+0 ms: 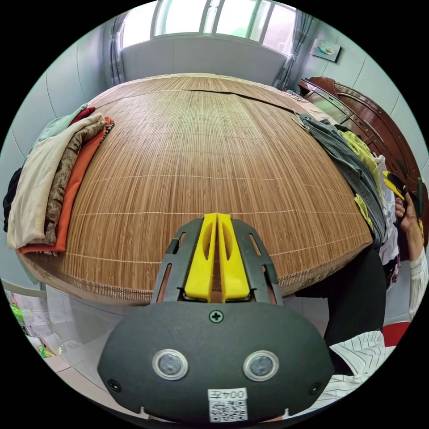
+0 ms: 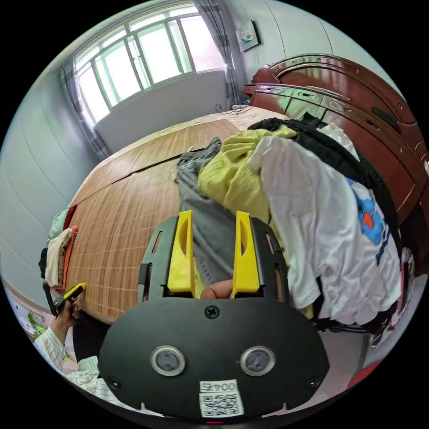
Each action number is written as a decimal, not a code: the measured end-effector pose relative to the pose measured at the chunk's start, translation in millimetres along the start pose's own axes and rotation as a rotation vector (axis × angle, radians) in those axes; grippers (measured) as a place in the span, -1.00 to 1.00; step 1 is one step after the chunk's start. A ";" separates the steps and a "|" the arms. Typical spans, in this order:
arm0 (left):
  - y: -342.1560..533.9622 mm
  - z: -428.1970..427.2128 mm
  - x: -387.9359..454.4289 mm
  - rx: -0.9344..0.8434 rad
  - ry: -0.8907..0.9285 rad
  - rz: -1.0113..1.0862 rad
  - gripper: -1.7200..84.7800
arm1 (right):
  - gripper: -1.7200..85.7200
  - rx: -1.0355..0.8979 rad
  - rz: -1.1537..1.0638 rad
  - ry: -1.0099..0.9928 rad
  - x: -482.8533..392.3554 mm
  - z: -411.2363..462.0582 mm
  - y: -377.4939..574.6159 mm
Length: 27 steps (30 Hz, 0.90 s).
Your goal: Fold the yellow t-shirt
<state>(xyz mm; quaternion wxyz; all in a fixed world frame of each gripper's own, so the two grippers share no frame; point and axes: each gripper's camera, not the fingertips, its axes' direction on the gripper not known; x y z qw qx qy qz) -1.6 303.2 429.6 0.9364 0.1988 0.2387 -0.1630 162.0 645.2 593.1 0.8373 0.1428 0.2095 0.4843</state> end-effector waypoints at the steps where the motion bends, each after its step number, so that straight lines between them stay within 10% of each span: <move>1: -0.1 0.4 -1.0 0.001 0.006 -0.008 -0.95 | -0.61 -0.027 -0.009 0.025 5.2 3.5 -17.8; 10: -5.3 5.0 -9.9 -0.007 0.034 -0.045 -0.96 | -0.90 -0.309 0.129 0.091 31.9 39.6 -60.0; 27: -10.1 9.6 -61.3 -0.006 0.167 -0.206 -0.96 | -0.98 0.055 0.108 -0.010 48.5 -131.3 -105.1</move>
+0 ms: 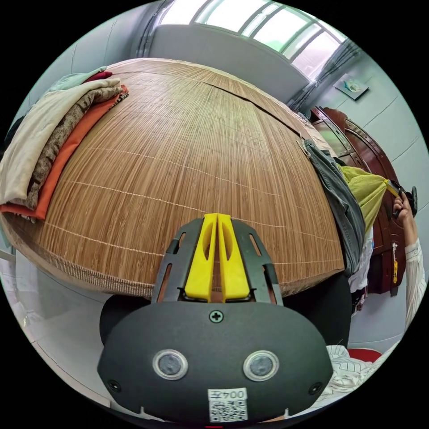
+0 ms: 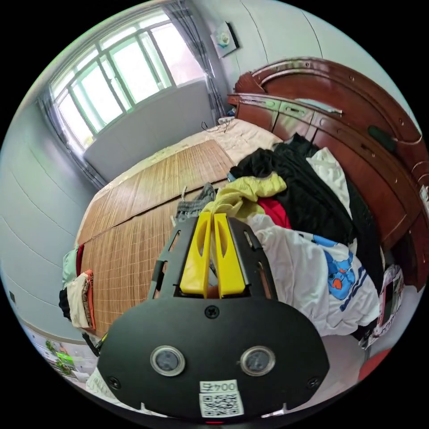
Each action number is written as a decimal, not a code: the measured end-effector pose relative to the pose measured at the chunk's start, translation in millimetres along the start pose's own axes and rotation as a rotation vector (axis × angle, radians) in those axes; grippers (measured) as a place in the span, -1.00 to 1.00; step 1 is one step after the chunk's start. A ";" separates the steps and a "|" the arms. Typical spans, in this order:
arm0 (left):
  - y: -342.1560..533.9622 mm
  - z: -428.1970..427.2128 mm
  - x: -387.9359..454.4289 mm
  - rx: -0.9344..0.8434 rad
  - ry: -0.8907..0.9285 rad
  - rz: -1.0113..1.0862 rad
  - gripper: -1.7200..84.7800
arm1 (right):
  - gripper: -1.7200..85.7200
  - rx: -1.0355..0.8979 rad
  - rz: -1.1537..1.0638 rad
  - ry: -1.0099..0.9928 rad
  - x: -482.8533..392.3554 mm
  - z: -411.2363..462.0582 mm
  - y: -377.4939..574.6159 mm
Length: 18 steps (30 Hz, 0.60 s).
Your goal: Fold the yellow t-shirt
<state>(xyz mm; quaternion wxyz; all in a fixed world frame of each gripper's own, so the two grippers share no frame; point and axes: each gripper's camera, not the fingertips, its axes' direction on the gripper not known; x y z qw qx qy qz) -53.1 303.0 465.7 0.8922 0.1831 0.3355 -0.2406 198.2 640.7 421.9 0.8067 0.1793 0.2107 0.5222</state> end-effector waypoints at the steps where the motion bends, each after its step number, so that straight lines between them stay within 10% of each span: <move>1: -0.7 -0.3 -2.1 -0.001 0.004 -0.005 -0.96 | -0.98 0.044 -0.021 -0.001 -5.7 -18.0 -4.5; 7: -3.5 -4.3 -32.3 0.010 0.090 -0.108 -0.95 | -0.98 0.330 -0.224 -0.146 -60.3 -147.8 -30.4; 18: 10.5 -52.7 -88.0 0.119 0.529 -0.268 -0.95 | -0.97 0.285 -0.209 -0.746 -90.9 -228.2 2.4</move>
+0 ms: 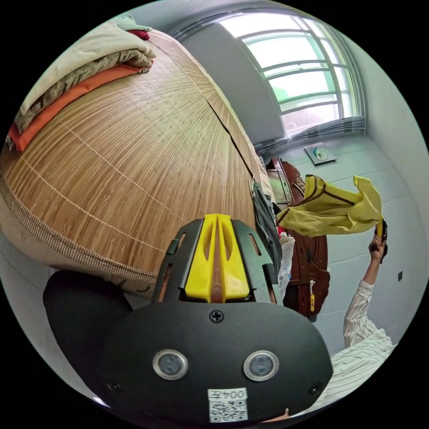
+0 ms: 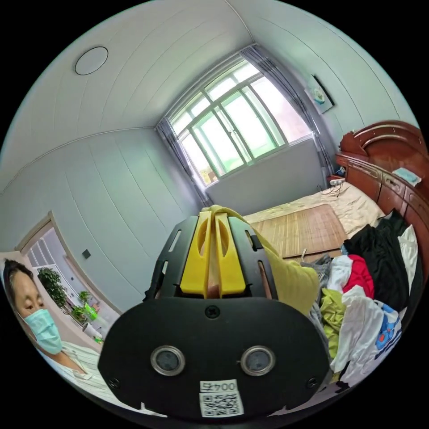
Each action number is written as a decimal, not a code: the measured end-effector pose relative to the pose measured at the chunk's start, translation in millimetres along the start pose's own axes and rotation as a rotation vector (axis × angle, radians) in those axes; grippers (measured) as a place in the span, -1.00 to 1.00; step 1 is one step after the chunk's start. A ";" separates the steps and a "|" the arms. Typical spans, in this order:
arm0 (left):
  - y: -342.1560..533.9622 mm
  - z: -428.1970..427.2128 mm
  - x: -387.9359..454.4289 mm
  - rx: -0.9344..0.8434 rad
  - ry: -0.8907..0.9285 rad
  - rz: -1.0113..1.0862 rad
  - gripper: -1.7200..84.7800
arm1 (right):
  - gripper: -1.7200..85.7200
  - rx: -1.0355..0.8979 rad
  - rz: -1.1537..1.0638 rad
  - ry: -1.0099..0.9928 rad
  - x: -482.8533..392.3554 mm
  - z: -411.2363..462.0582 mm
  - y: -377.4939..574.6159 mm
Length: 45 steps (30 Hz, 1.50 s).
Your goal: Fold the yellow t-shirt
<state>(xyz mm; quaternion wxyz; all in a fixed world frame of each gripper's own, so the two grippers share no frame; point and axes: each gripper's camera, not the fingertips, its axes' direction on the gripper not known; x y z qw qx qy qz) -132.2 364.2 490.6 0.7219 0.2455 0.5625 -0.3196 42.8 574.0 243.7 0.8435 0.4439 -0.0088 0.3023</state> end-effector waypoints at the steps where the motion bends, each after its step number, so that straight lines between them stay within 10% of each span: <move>1: 1.4 -3.6 0.1 0.001 0.010 0.001 -0.95 | -0.97 -0.035 0.029 0.015 11.1 5.7 19.3; 11: 16.8 -19.1 4.7 -0.043 0.027 0.013 -0.96 | -0.87 -0.436 0.323 0.447 176.4 89.2 215.2; 18: 20.2 -3.3 18.4 -0.083 0.004 0.073 -0.96 | -0.76 -0.582 -0.078 1.010 148.9 122.4 200.8; 24: 29.7 18.6 21.5 -0.125 0.030 0.066 -0.96 | -0.71 -0.680 -0.131 0.535 87.8 217.2 222.2; 34: 41.8 8.6 32.2 -0.158 0.007 0.112 -0.96 | -0.88 -0.976 -0.251 0.608 82.1 408.1 288.2; 45: 50.8 34.4 54.5 -0.195 0.029 0.196 -0.96 | -0.94 -0.570 0.320 0.423 185.7 229.5 219.7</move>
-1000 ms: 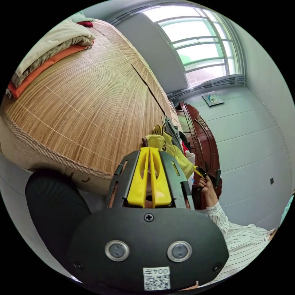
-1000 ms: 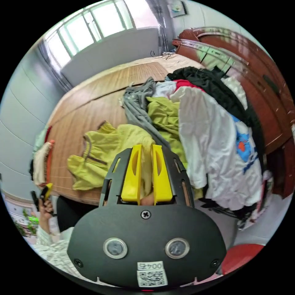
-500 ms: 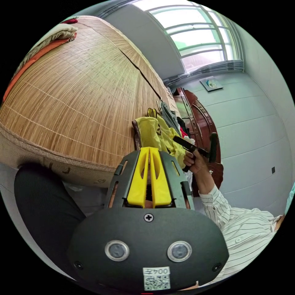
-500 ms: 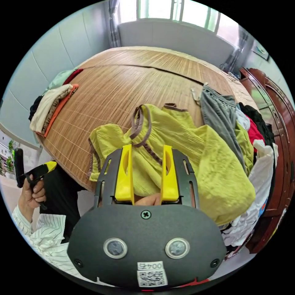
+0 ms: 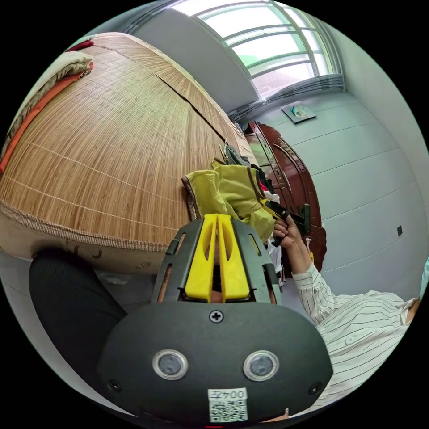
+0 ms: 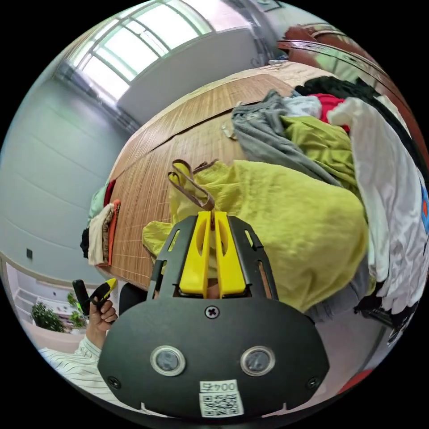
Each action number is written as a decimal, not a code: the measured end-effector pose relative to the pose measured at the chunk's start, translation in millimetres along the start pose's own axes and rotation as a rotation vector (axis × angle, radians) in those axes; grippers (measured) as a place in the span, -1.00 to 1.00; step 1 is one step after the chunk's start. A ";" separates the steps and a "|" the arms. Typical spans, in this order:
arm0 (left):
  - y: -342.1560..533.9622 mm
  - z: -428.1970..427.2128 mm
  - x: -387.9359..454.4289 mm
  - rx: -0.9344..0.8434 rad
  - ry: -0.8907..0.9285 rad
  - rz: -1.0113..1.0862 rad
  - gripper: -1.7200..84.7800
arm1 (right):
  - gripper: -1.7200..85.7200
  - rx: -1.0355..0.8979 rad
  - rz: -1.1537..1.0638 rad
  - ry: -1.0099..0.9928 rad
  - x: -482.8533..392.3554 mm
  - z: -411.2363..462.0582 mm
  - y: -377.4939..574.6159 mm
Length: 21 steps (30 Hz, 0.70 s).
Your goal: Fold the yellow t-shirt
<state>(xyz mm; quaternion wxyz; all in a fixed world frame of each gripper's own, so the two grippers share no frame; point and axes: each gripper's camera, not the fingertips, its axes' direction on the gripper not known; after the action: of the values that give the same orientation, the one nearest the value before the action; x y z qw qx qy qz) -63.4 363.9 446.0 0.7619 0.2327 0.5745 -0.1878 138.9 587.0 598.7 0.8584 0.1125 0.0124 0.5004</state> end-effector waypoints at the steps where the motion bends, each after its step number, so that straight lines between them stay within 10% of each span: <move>1: 0.4 3.6 2.2 -0.005 0.001 0.005 -0.96 | -0.92 -0.008 0.042 -0.012 24.0 -5.4 6.9; 11: 4.3 59.7 41.2 -0.109 -0.046 0.143 -0.95 | -0.70 0.051 -0.181 0.026 1.8 -35.1 23.9; 21: 25.7 79.1 70.8 -0.166 0.000 0.293 -0.91 | -0.63 -0.356 -0.595 0.291 -84.7 83.5 -109.3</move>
<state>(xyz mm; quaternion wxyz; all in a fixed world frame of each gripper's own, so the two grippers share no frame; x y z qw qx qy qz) 32.3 338.5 399.7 0.7977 0.2503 0.5480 -0.0267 201.4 447.2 649.9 0.9616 -0.1194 0.0795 0.2341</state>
